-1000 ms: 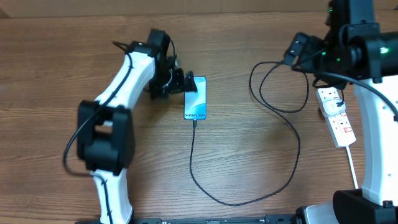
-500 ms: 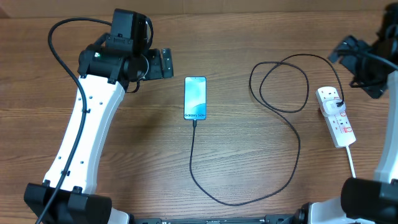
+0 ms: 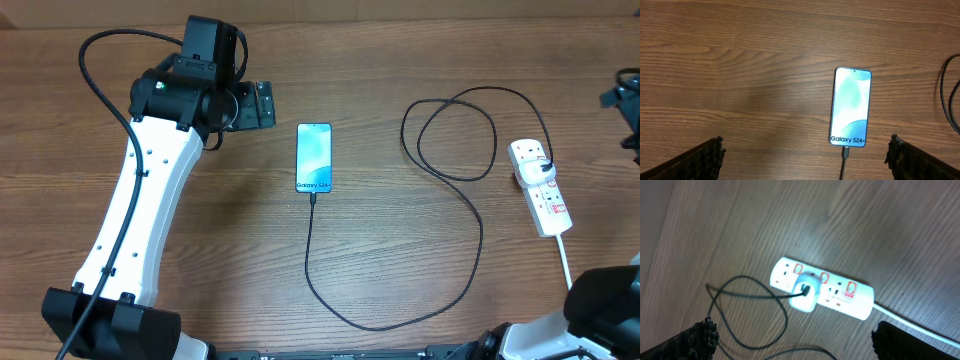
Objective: Plug charger to phone and switch on socket
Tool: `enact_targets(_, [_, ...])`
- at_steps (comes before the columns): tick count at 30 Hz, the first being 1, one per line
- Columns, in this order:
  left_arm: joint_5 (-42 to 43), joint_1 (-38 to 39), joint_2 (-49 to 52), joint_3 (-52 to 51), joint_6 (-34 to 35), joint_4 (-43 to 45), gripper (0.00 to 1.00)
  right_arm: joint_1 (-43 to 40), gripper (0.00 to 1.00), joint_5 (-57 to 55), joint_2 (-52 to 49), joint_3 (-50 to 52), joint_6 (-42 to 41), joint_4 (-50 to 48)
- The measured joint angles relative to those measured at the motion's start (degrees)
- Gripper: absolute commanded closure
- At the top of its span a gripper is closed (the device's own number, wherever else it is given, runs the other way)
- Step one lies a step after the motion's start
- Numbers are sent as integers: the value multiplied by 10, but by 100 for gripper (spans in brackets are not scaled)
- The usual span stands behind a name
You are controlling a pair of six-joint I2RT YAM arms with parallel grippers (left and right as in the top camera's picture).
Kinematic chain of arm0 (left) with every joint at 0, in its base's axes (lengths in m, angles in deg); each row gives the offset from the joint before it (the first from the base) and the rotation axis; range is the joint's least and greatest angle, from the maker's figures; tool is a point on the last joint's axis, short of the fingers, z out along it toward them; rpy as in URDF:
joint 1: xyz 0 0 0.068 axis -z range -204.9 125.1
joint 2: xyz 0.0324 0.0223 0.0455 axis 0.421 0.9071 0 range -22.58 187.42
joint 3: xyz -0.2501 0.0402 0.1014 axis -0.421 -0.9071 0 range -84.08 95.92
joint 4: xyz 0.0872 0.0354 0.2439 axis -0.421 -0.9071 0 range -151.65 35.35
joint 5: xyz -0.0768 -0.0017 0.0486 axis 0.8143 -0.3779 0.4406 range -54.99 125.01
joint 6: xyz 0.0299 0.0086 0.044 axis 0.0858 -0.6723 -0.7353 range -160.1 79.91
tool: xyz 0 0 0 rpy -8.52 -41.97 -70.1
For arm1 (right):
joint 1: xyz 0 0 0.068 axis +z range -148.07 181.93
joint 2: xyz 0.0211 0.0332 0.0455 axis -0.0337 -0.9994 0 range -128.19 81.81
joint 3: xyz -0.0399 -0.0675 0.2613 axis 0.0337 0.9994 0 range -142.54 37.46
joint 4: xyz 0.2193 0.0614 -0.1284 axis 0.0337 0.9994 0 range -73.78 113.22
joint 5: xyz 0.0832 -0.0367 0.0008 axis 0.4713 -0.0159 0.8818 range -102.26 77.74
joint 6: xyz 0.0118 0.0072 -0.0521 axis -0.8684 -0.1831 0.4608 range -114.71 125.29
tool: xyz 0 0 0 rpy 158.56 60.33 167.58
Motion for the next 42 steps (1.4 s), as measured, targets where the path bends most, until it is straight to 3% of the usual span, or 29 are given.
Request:
enact_targets(23, [-2, 0, 0, 0, 0, 0, 1, -93, 0, 0, -2, 115, -49, -32])
enact_targets(42, [-2, 0, 0, 0, 0, 0, 0, -93, 0, 0, -3, 276, -55, -216])
